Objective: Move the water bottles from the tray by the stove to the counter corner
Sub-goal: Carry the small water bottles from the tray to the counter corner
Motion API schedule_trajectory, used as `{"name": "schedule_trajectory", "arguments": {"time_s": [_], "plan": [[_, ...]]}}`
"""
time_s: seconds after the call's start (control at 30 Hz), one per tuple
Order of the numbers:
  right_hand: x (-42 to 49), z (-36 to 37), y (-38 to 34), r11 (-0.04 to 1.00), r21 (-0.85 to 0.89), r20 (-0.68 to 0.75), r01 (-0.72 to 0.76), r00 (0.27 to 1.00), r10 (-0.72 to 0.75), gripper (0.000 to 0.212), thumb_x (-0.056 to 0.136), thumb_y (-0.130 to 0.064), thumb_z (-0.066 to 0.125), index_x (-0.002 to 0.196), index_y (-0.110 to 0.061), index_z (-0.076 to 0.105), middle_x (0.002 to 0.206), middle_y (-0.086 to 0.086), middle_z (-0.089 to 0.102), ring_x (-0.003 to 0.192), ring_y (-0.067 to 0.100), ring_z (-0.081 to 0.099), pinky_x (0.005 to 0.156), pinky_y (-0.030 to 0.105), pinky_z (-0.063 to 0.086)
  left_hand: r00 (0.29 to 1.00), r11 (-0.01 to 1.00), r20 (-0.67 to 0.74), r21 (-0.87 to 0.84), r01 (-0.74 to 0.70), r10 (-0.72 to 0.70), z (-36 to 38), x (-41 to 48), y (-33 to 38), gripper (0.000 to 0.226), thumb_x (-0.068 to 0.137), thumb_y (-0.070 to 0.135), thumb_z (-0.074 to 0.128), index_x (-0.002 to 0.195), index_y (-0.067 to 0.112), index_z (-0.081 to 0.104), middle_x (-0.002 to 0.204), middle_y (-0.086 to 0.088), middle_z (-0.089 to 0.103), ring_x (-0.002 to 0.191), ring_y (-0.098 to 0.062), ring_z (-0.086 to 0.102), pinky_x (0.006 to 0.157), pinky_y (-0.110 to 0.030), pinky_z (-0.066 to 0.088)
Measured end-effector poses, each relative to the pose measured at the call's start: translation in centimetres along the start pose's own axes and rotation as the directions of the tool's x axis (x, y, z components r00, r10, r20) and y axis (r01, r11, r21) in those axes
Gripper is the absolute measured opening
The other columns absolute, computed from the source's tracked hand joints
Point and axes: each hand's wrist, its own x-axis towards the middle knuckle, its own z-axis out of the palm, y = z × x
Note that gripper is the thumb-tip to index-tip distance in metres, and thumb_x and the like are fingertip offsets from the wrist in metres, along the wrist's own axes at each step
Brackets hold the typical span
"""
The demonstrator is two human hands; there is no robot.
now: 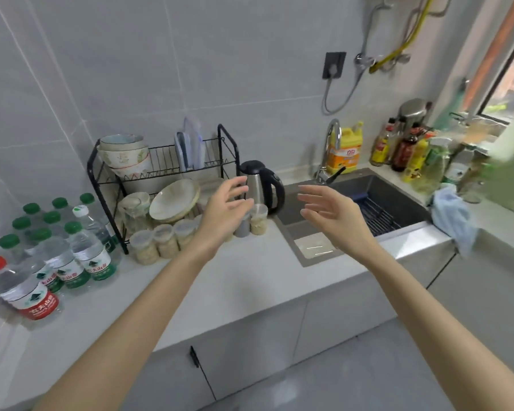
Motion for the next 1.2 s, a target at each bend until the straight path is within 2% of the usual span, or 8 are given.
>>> {"name": "schedule_trajectory", "arguments": {"time_s": [0.1, 0.23, 0.37, 0.43, 0.53, 0.73, 0.9, 1.2], "plan": [[-2.9, -4.1, 0.8, 0.998, -0.038, -0.099, -0.050, 0.994, 0.046, 0.040, 0.089, -0.013, 0.066, 0.125, -0.027, 0.059, 0.118, -0.009, 0.067, 0.106, 0.008, 0.065, 0.098, 0.036, 0.052, 0.991, 0.999, 0.128, -0.017, -0.031, 0.033, 4.4, -0.1, 1.9, 0.044, 0.093, 0.011, 0.058, 0.135, 0.022, 0.048, 0.131, 0.001, 0.056, 0.101, -0.006, 0.060, 0.073, -0.014, 0.049], [-7.5, -10.3, 2.0, 0.989, -0.059, -0.245, -0.137, 0.962, 0.118, 0.039, 0.089, -0.014, 0.065, 0.126, -0.027, 0.059, 0.118, -0.010, 0.067, 0.108, 0.008, 0.064, 0.098, 0.036, 0.052, 0.949, 0.995, 0.299, -0.024, -0.099, 0.101, 11.5, -0.9, 4.8, 0.044, 0.094, 0.015, 0.058, 0.135, 0.025, 0.048, 0.131, 0.005, 0.056, 0.110, -0.011, 0.060, 0.077, -0.017, 0.047], [-11.8, -16.0, 3.2, 0.975, -0.059, -0.370, -0.213, 0.912, 0.177, 0.038, 0.090, -0.014, 0.064, 0.126, -0.026, 0.058, 0.118, -0.009, 0.066, 0.107, 0.007, 0.064, 0.097, 0.032, 0.052, 0.901, 0.982, 0.391, -0.072, -0.172, 0.187, 18.2, -2.2, 7.3, 0.041, 0.093, 0.012, 0.057, 0.132, 0.024, 0.052, 0.127, 0.006, 0.060, 0.102, 0.002, 0.059, 0.078, -0.015, 0.048], [-14.0, -18.7, 3.9, 0.969, -0.078, -0.425, -0.237, 0.887, 0.183, 0.038, 0.090, -0.016, 0.065, 0.126, -0.027, 0.059, 0.118, -0.011, 0.067, 0.106, 0.003, 0.064, 0.097, 0.031, 0.052, 0.871, 0.977, 0.442, -0.084, -0.198, 0.214, 21.6, -2.9, 8.5, 0.041, 0.093, 0.011, 0.057, 0.132, 0.022, 0.053, 0.125, 0.006, 0.061, 0.103, 0.001, 0.059, 0.085, -0.021, 0.051], [-18.4, -23.9, 5.1, 0.954, -0.089, -0.523, -0.288, 0.828, 0.201, 0.036, 0.090, -0.016, 0.065, 0.123, -0.029, 0.060, 0.117, -0.011, 0.067, 0.106, 0.002, 0.064, 0.097, 0.030, 0.052, 0.803, 0.970, 0.544, -0.111, -0.217, 0.242, 28.2, -4.7, 10.8, 0.043, 0.092, 0.011, 0.058, 0.134, 0.020, 0.052, 0.126, 0.004, 0.062, 0.107, -0.006, 0.061, 0.092, -0.028, 0.051], [-28.2, -34.9, 7.4, 0.913, -0.096, -0.683, -0.396, 0.693, 0.229, 0.037, 0.090, -0.015, 0.064, 0.121, -0.034, 0.058, 0.117, -0.011, 0.066, 0.106, 0.003, 0.063, 0.098, 0.036, 0.051, 0.640, 0.949, 0.701, -0.221, -0.225, 0.315, 42.9, -10.5, 15.6, 0.044, 0.092, 0.006, 0.056, 0.134, 0.020, 0.050, 0.125, -0.001, 0.060, 0.098, -0.004, 0.060, 0.079, -0.013, 0.049], [-35.6, -42.6, 8.9, 0.888, -0.072, -0.778, -0.454, 0.583, 0.235, 0.038, 0.090, -0.016, 0.064, 0.118, -0.040, 0.057, 0.117, -0.013, 0.066, 0.108, 0.005, 0.063, 0.099, 0.040, 0.050, 0.514, 0.932, 0.778, -0.284, -0.226, 0.362, 53.3, -15.5, 19.2, 0.044, 0.092, 0.008, 0.058, 0.134, 0.021, 0.049, 0.125, -0.002, 0.061, 0.091, -0.003, 0.062, 0.075, -0.016, 0.049], [-49.4, -54.7, 10.7, 0.822, -0.001, -0.917, -0.569, 0.328, 0.226, 0.039, 0.089, -0.011, 0.064, 0.120, -0.034, 0.059, 0.114, -0.014, 0.067, 0.108, 0.006, 0.064, 0.099, 0.041, 0.049, 0.245, 0.915, 0.886, -0.354, -0.192, 0.394, 70.5, -25.6, 25.4, 0.043, 0.093, 0.014, 0.058, 0.132, 0.029, 0.049, 0.125, 0.006, 0.059, 0.095, 0.001, 0.060, 0.078, -0.016, 0.049]]}}
